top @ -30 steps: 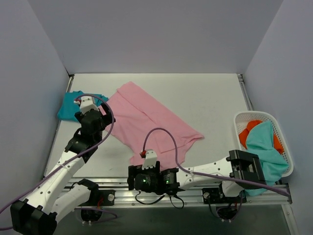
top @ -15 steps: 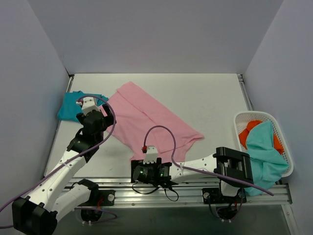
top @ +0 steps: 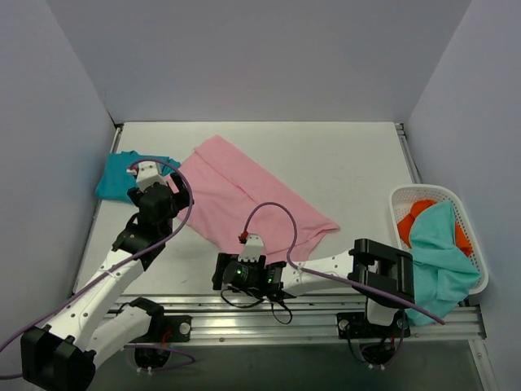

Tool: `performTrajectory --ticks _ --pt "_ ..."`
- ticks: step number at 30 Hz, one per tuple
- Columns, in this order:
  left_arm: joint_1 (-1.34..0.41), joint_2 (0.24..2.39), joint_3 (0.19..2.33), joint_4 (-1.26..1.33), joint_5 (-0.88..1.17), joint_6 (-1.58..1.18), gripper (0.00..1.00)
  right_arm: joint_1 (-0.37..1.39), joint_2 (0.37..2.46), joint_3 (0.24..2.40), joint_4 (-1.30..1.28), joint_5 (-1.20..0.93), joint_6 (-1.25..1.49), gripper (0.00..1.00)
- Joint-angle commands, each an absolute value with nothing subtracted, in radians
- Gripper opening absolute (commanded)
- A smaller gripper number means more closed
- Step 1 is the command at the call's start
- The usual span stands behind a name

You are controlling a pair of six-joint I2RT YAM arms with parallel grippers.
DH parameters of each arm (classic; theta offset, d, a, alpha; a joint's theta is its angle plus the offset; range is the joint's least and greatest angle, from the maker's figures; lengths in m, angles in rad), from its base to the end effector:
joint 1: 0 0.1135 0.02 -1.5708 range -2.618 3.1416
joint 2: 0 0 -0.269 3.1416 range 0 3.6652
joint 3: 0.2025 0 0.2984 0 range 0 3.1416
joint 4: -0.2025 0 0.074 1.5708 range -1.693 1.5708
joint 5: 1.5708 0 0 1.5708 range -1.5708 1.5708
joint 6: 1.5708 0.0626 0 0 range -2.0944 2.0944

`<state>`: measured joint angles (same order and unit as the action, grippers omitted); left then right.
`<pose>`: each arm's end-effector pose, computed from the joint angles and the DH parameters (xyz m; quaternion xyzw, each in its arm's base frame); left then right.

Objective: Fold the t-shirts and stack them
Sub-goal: Flatten out the tshirt

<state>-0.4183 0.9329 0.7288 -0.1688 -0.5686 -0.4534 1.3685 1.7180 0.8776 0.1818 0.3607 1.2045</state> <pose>0.2661 -0.0814 0.2829 -0.1720 0.7899 -0.0185 0.5884 0.1028 0.3913 0.1208 0.0064 0.8867 0.3707 0.2761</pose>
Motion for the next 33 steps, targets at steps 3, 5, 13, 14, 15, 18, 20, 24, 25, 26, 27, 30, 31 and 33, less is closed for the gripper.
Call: performTrajectory --ticks 3,5,13,14,15,18,20,24,25,26,27,30,31,33 --pt "-0.423 0.939 0.727 -0.115 -0.568 -0.46 0.94 1.302 1.798 0.835 0.176 0.33 1.197 0.93" --pt "-0.423 0.939 0.726 -0.112 -0.568 -0.462 0.94 1.292 1.807 0.833 0.179 0.33 1.193 0.91" --pt "-0.423 0.94 0.719 -0.107 -0.578 -0.462 0.94 1.27 1.795 0.765 0.261 0.293 1.187 0.27" --pt "-0.422 0.94 0.718 -0.107 -0.58 -0.462 0.94 1.267 1.801 0.761 0.27 0.291 1.184 0.16" --pt "-0.423 0.937 0.718 -0.107 -0.584 -0.463 0.94 1.266 1.807 0.756 0.275 0.288 1.178 0.1" --pt "-0.423 0.937 0.712 -0.097 -0.586 -0.463 0.94 1.256 1.825 0.735 0.308 0.264 1.166 0.0" --pt "-0.422 0.943 0.713 -0.098 -0.589 -0.46 0.94 1.25 1.818 0.729 0.299 0.268 1.149 0.0" --pt "-0.423 0.943 0.762 -0.199 -0.65 -0.477 0.94 1.247 1.703 0.77 0.145 0.374 1.105 0.0" --pt "-0.425 0.942 0.778 -0.237 -0.673 -0.489 0.94 1.249 1.639 0.796 0.049 0.409 1.101 0.0" --pt "-0.425 0.94 0.793 -0.276 -0.702 -0.521 0.94 1.246 1.608 0.808 0.007 0.484 1.094 0.0" --pt "-0.425 0.945 0.819 -0.36 -0.734 -0.547 0.94 1.243 1.574 0.818 -0.045 0.515 1.089 0.0" --pt "-0.425 0.977 0.816 -0.393 -0.776 -0.598 0.94 1.212 1.462 0.827 -0.15 0.592 1.066 0.0" --pt "-0.423 0.991 0.815 -0.388 -0.764 -0.603 0.94 1.201 1.415 0.824 -0.181 0.603 1.062 0.0" --pt "-0.423 1.054 0.811 -0.373 -0.72 -0.629 0.94 1.162 1.356 0.808 -0.207 0.624 1.048 0.0"
